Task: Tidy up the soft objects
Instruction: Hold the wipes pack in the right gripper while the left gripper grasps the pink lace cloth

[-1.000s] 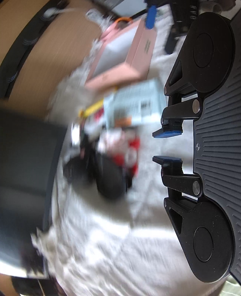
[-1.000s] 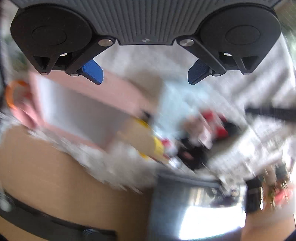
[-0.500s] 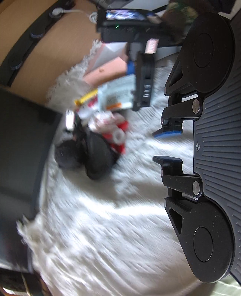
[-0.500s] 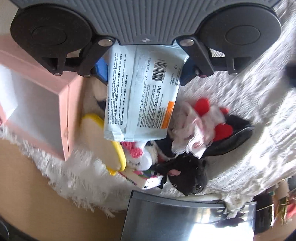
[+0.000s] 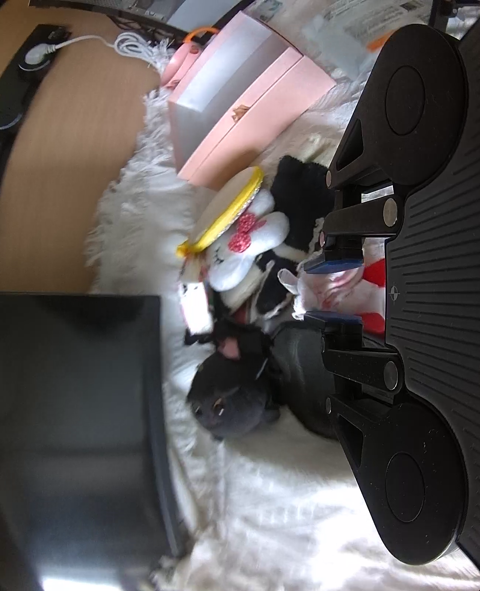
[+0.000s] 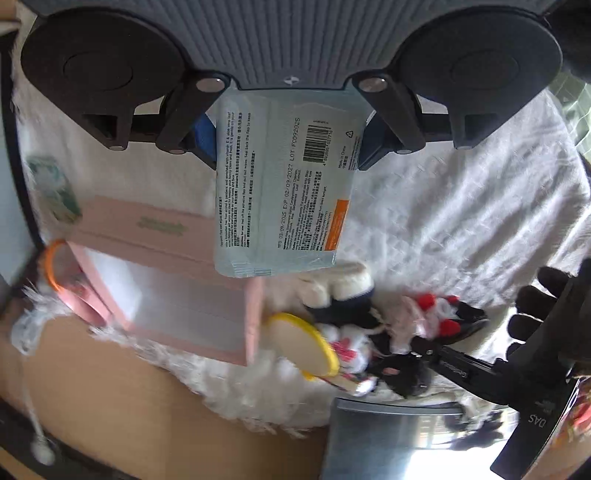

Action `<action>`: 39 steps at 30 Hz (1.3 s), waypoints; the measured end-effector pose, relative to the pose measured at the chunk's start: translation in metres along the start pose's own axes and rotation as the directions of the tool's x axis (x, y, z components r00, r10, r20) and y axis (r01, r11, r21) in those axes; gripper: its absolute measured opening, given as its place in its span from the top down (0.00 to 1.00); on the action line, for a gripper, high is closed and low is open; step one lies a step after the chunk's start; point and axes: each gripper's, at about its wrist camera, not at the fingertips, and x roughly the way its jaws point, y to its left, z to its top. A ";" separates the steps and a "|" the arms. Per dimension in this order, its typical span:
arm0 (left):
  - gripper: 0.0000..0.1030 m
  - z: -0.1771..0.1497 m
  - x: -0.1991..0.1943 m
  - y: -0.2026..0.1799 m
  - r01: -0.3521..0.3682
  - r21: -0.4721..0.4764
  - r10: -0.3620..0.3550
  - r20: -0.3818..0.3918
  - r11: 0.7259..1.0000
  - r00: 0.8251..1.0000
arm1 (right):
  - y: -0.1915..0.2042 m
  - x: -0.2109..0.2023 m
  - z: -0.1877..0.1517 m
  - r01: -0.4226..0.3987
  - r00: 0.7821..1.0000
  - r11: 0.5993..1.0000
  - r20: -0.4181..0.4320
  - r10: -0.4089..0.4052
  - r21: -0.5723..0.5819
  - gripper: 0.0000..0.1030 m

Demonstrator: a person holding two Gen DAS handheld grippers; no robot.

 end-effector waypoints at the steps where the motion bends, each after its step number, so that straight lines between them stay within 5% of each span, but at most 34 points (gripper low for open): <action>1: 0.75 0.002 0.007 0.002 0.012 -0.002 -0.012 -0.026 1.000 1.000 | -0.005 0.001 -0.003 0.021 1.000 1.000 -0.007 -0.021 0.022 0.25; 8: 0.73 -0.005 0.015 -0.011 0.091 0.042 -0.087 -0.084 0.995 0.993 | -0.038 0.025 -0.005 0.030 0.999 0.981 -0.040 -0.023 0.190 0.25; 19: 0.73 -0.028 -0.020 0.008 0.096 -0.037 -0.098 -0.054 0.995 0.994 | -0.020 0.073 0.055 -0.035 0.999 0.992 -0.016 0.037 0.118 0.25; 26: 0.73 -0.016 -0.026 0.016 0.070 0.003 -0.070 -0.010 0.998 0.998 | -0.014 0.026 0.021 -0.041 0.999 0.996 -0.016 0.042 0.081 0.25; 34: 0.73 -0.012 -0.053 0.057 0.041 -0.123 -0.032 0.078 0.992 0.996 | -0.028 0.017 -0.019 -0.004 0.996 0.982 -0.081 0.019 0.188 0.22; 39: 0.73 -0.005 -0.046 0.016 0.106 0.094 -0.112 0.060 0.990 0.992 | -0.024 0.020 -0.023 0.020 0.997 0.985 -0.074 -0.008 0.171 0.16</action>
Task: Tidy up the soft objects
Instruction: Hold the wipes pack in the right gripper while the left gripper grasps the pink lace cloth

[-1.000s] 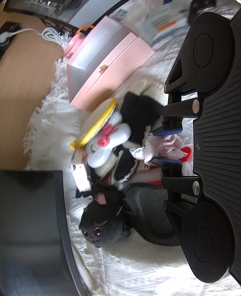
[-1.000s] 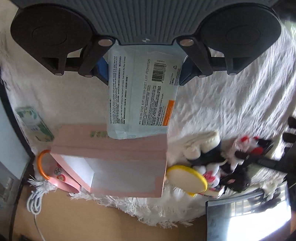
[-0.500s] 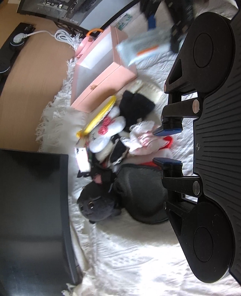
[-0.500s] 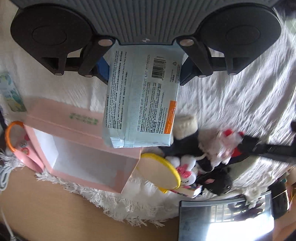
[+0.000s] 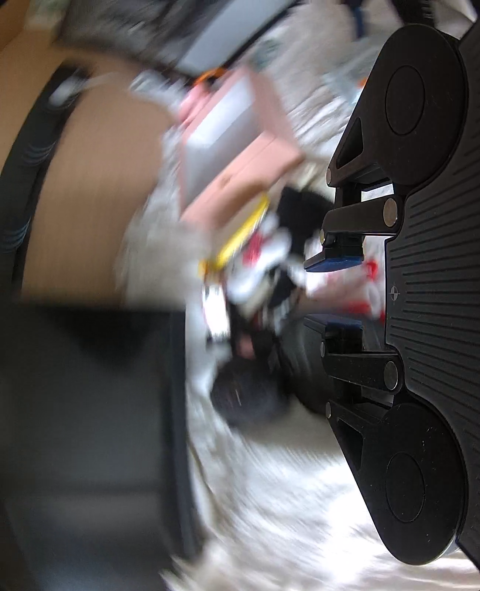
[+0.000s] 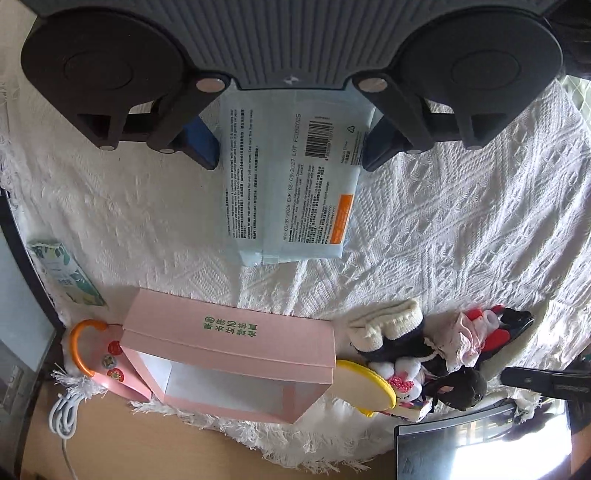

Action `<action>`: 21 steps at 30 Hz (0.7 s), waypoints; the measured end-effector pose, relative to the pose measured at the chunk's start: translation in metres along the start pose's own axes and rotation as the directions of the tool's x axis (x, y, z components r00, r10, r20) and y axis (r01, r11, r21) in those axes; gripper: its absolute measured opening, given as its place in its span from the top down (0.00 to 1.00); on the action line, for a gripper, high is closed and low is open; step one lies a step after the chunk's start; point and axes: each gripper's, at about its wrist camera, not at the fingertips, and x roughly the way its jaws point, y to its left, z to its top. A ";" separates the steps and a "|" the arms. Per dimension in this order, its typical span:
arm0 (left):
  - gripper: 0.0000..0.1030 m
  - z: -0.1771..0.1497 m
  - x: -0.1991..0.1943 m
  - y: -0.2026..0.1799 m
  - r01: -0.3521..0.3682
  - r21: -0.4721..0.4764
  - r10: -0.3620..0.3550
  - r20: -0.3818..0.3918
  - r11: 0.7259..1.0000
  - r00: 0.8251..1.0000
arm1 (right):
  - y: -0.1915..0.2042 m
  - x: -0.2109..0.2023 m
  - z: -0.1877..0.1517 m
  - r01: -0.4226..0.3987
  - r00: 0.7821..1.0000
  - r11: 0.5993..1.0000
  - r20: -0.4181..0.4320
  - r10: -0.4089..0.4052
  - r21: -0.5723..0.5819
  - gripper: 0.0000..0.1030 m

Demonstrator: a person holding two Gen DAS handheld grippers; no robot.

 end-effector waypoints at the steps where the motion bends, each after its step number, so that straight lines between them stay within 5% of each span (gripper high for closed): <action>1: 0.71 0.001 0.006 -0.010 0.003 0.042 -0.002 -0.010 0.999 1.000 | -0.001 0.000 -0.001 0.001 1.000 1.000 0.003 -0.001 0.003 0.14; 6: 0.72 0.004 0.050 -0.012 -0.029 0.030 0.031 -0.081 0.999 0.996 | -0.007 0.002 -0.004 -0.003 1.000 0.999 0.012 0.002 0.037 0.07; 11: 0.69 -0.007 0.066 -0.018 0.101 0.059 -0.090 -0.175 0.993 0.981 | -0.009 0.002 -0.009 -0.004 1.000 0.999 0.031 0.003 0.046 0.04; 15: 0.69 -0.013 0.076 -0.026 0.023 0.101 -0.004 -0.185 0.995 0.983 | -0.009 0.003 -0.011 0.000 0.999 0.999 0.042 -0.002 0.051 0.00; 21: 0.70 -0.009 0.088 -0.007 0.018 -0.001 -0.017 -0.153 1.000 0.988 | -0.009 0.002 -0.012 0.007 0.999 0.998 0.047 -0.010 0.060 0.00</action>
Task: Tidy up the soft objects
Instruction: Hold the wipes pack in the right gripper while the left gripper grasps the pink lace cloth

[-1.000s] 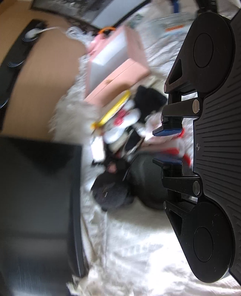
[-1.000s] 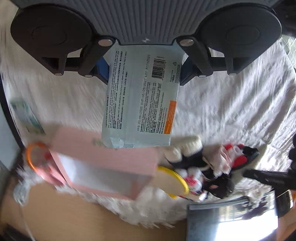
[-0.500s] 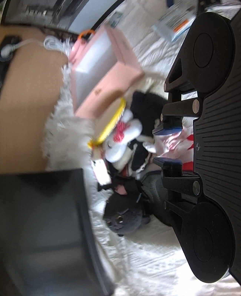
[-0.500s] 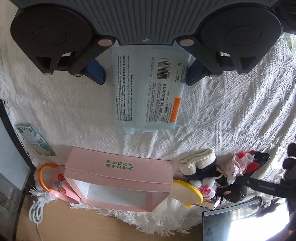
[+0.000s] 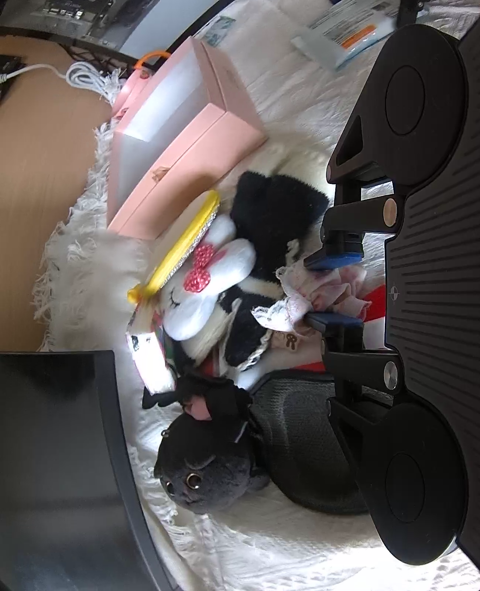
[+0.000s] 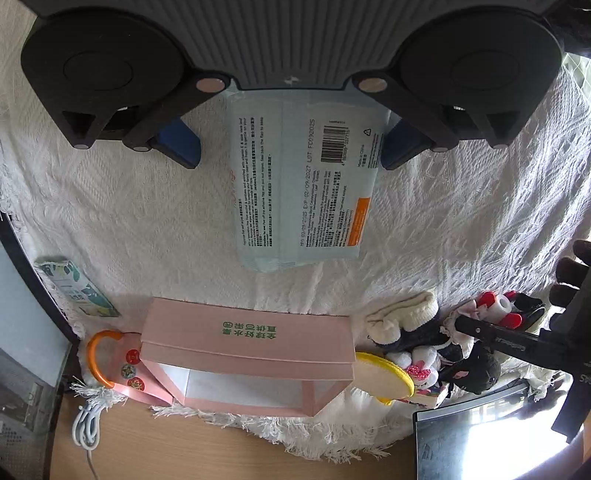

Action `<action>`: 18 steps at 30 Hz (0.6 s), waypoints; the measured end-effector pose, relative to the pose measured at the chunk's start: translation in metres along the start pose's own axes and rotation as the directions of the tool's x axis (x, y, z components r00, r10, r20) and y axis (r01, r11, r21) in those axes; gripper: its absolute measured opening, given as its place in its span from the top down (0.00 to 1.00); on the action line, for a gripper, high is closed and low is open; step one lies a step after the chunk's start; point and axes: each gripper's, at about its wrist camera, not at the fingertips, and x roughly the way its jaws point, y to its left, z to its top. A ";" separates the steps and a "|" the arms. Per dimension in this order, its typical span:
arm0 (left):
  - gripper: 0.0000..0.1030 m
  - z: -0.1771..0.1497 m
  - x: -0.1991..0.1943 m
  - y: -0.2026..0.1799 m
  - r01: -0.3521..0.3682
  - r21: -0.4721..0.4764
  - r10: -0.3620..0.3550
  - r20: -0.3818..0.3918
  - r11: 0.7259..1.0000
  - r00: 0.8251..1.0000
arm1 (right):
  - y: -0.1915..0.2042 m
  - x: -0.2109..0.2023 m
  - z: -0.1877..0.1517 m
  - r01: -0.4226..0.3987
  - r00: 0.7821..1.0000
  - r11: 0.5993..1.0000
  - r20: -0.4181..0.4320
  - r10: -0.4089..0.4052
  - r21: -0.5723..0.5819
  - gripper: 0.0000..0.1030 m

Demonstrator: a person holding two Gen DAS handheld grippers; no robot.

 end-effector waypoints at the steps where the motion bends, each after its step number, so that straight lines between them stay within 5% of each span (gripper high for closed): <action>1: 0.70 -0.001 0.003 0.001 0.003 -0.002 -0.003 0.002 1.000 1.000 | 0.000 0.000 0.001 -0.002 1.000 1.000 -0.006 0.002 -0.001 0.00; 9: 0.77 -0.009 -0.004 -0.011 -0.014 0.042 0.014 -0.005 0.999 1.000 | -0.004 -0.002 0.016 -0.072 0.997 0.997 -0.009 0.072 -0.013 0.09; 13: 0.84 -0.022 -0.019 -0.012 0.022 -0.008 -0.022 0.002 1.000 1.000 | 0.002 0.003 0.022 -0.078 0.997 0.995 -0.030 0.076 -0.068 0.24; 18: 0.87 -0.037 -0.043 -0.024 0.058 -0.035 -0.057 0.011 0.998 0.998 | -0.008 -0.006 0.028 -0.110 0.994 0.992 -0.035 0.108 -0.068 0.26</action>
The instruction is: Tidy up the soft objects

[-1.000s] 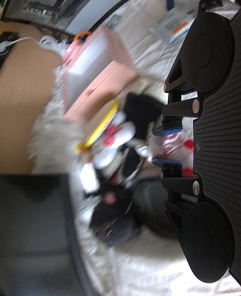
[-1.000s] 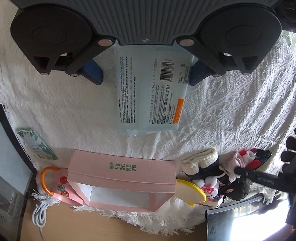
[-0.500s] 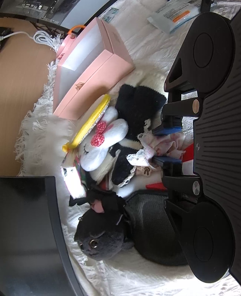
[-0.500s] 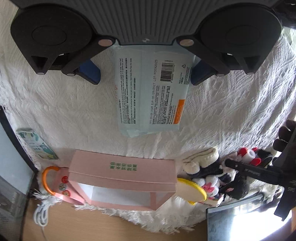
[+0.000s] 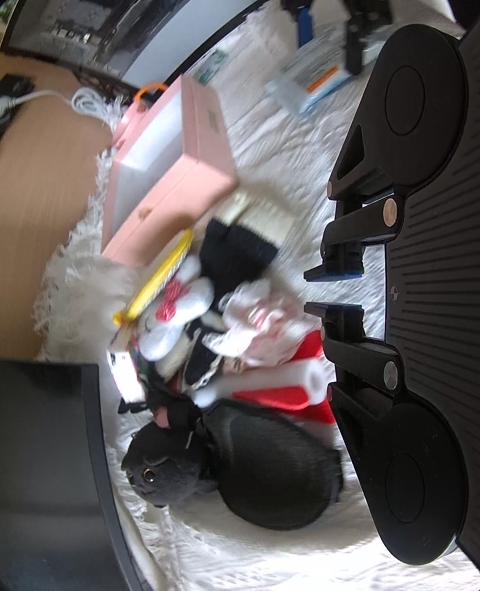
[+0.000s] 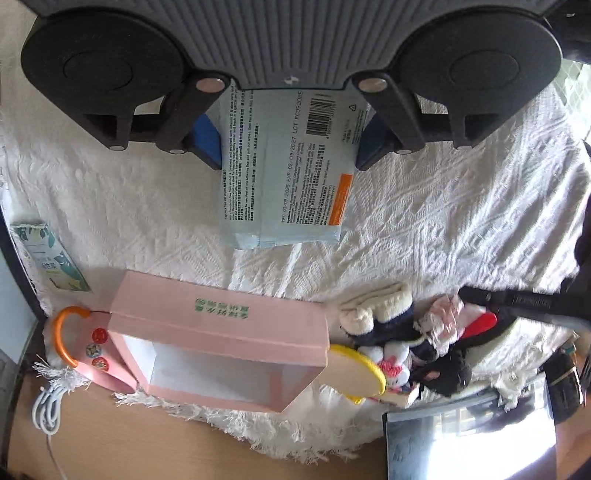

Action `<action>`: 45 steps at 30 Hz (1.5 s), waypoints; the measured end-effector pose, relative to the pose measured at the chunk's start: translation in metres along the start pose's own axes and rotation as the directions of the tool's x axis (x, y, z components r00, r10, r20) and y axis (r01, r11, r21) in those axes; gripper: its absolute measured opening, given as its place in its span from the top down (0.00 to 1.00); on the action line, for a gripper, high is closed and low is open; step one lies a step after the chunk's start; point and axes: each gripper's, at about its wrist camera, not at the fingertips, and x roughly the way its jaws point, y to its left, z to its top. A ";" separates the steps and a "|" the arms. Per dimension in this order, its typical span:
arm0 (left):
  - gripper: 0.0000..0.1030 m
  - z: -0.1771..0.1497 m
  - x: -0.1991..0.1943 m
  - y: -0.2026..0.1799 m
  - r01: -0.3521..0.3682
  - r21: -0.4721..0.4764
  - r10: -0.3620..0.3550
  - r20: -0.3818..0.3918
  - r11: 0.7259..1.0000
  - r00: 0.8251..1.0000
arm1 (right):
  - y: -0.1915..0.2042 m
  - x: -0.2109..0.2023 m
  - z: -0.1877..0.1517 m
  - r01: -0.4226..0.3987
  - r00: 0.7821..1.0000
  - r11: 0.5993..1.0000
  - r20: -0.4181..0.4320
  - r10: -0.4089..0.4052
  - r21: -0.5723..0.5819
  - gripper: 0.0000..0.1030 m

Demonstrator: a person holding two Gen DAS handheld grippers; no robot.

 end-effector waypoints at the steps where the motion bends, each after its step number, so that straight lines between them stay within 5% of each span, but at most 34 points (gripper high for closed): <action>1: 0.87 -0.002 -0.004 -0.003 -0.004 0.006 0.004 0.007 1.000 1.000 | -0.003 -0.004 0.001 -0.004 1.000 1.000 0.007 0.004 0.003 0.26; 6: 0.85 0.008 -0.017 -0.006 -0.071 0.013 0.070 0.091 0.997 0.993 | -0.010 -0.012 0.002 0.008 0.999 1.000 0.032 -0.007 -0.028 0.26; 10: 0.82 0.041 -0.006 0.007 -0.206 0.037 0.201 0.112 0.978 0.973 | -0.009 0.002 -0.002 0.038 0.999 0.999 0.017 -0.038 -0.010 0.25; 14: 0.81 0.060 0.025 0.028 -0.047 -0.034 0.047 -0.004 0.998 0.999 | -0.009 0.010 -0.009 0.035 0.999 0.998 0.024 -0.036 0.045 0.22; 16: 0.81 0.056 0.036 0.025 0.020 -0.019 -0.021 -0.046 1.000 0.999 | -0.008 0.010 -0.010 0.034 0.999 0.998 0.025 -0.035 0.053 0.20; 21: 0.57 0.034 0.042 -0.004 0.150 0.127 -0.132 -0.135 0.981 0.982 | -0.004 0.012 -0.013 0.036 0.999 0.999 0.028 -0.037 0.023 0.16; 24: 0.62 0.029 0.034 -0.011 0.077 0.202 -0.058 -0.097 0.976 0.994 | 0.000 0.014 -0.014 0.046 0.998 0.999 0.032 -0.046 0.001 0.12; 26: 0.64 0.030 0.019 -0.015 -0.028 0.243 0.030 -0.003 0.970 1.000 | -0.001 0.015 -0.014 0.046 0.998 0.999 0.034 -0.046 0.003 0.10; 30: 0.61 0.039 -0.010 -0.010 -0.088 0.205 0.058 0.148 0.975 0.987 | -0.001 0.016 -0.015 0.049 0.998 0.999 0.041 -0.049 0.004 0.06; 34: 0.64 0.054 0.018 0.021 -0.054 0.059 0.053 0.012 0.997 0.999 | 0.000 0.017 -0.015 0.053 0.998 0.999 0.047 -0.053 0.009 0.05; 37: 0.62 0.043 0.038 0.024 0.019 0.056 -0.015 -0.069 0.998 0.998 | 0.000 0.016 -0.017 0.055 0.997 0.998 0.050 -0.056 0.011 0.05; 38: 0.54 0.038 0.041 0.021 0.042 0.064 -0.036 -0.089 0.997 0.995 | 0.000 0.015 -0.017 0.055 0.997 0.998 0.051 -0.056 0.011 0.05; 40: 0.49 0.032 0.042 0.015 0.029 0.107 -0.020 -0.083 0.994 0.996 | -0.001 0.015 -0.018 0.054 0.997 0.999 0.053 -0.054 0.008 0.05; 41: 0.55 0.032 0.042 0.016 0.018 0.108 -0.010 -0.073 0.994 0.997 | -0.001 0.015 -0.017 0.054 0.997 0.999 0.052 -0.054 0.009 0.05; 45: 0.64 0.039 0.045 0.033 -0.032 0.002 0.033 -0.058 0.999 0.998 | 0.000 0.015 -0.017 0.061 0.997 0.998 0.050 -0.062 0.018 0.05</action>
